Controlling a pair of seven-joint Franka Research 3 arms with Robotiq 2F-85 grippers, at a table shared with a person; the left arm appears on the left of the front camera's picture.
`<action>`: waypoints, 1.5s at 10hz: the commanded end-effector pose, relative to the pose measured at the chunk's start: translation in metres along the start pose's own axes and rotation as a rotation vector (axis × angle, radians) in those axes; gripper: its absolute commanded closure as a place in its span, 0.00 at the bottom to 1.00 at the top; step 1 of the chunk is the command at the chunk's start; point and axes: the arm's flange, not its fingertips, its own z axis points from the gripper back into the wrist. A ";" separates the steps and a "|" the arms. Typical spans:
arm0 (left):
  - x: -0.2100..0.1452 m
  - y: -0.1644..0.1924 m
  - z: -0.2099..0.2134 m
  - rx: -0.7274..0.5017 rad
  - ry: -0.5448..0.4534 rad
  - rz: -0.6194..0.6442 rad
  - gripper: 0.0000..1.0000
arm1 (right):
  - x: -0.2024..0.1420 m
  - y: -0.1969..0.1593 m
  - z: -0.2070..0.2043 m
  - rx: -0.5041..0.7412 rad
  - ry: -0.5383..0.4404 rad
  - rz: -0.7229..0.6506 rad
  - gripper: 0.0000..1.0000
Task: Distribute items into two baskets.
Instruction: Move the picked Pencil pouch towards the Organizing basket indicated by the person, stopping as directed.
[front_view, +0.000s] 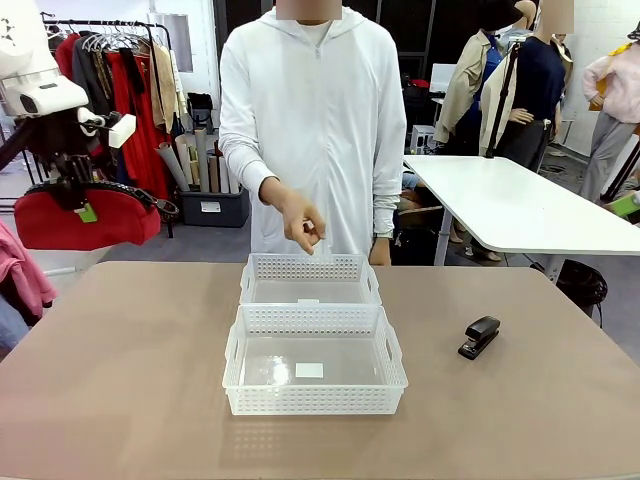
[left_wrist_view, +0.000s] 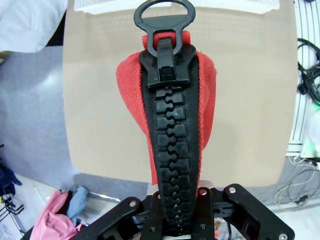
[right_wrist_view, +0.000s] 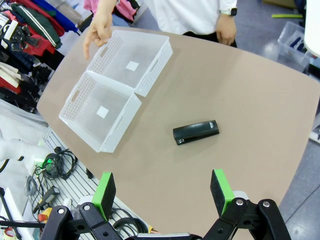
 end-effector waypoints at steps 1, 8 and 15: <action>-0.002 0.000 0.003 0.010 0.001 0.003 1.00 | 0.001 0.002 0.001 0.003 -0.004 0.005 0.00; -0.002 0.000 0.003 0.010 0.001 0.003 1.00 | 0.001 0.002 0.001 0.003 -0.004 0.005 0.00; 0.014 -0.034 -0.015 -0.047 -0.033 0.028 1.00 | 0.001 0.002 0.001 0.003 -0.004 0.005 0.00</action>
